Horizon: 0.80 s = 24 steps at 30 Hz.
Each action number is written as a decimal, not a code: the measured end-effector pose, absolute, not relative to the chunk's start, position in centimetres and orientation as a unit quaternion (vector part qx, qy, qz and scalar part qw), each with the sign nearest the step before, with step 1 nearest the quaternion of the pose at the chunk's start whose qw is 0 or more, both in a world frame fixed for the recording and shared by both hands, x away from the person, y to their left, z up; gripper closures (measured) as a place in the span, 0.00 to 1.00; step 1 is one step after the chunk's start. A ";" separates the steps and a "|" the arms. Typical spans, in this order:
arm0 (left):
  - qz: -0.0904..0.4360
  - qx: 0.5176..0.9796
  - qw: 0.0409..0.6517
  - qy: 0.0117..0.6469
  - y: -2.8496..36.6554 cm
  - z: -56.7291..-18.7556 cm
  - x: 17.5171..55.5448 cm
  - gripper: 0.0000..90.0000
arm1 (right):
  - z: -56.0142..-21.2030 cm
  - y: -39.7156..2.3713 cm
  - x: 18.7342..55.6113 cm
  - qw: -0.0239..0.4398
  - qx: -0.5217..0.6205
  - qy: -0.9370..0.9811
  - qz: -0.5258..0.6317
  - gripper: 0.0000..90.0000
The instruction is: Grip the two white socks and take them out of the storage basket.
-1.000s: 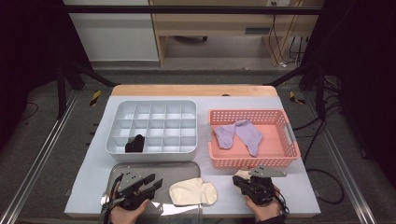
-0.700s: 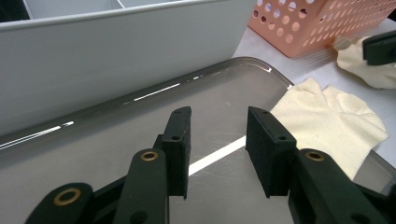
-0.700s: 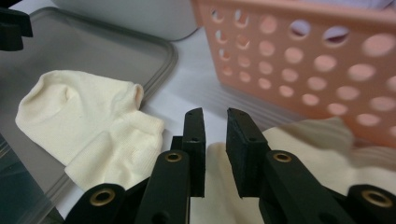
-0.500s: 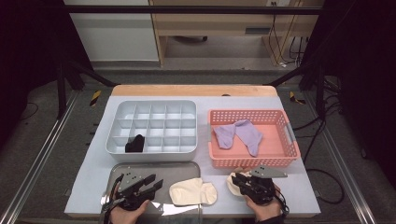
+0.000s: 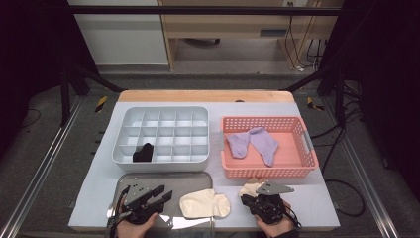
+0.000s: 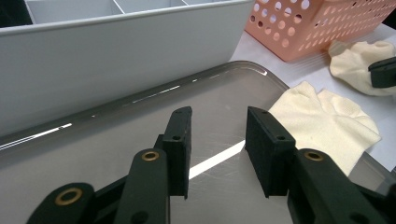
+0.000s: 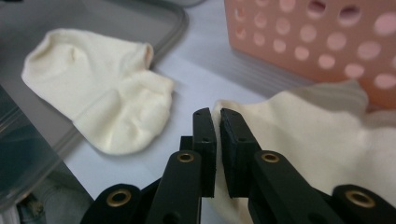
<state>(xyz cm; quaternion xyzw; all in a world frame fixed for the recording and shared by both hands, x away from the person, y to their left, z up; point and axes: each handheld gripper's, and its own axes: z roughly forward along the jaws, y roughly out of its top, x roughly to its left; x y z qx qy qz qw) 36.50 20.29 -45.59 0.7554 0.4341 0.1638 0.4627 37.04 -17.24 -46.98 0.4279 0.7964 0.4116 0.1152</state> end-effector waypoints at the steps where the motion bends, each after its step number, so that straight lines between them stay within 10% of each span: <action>1: 0.164 0.755 0.463 0.435 20.3 -45.6 36.5 0.68 | -46.6 -17.1 37.0 0.118 0.427 0.793 0.418 0.95; 24: 0.165 0.757 0.476 0.417 19.1 -44.0 36.7 0.66 | -45.2 -14.0 38.4 0.137 0.403 0.769 0.476 0.78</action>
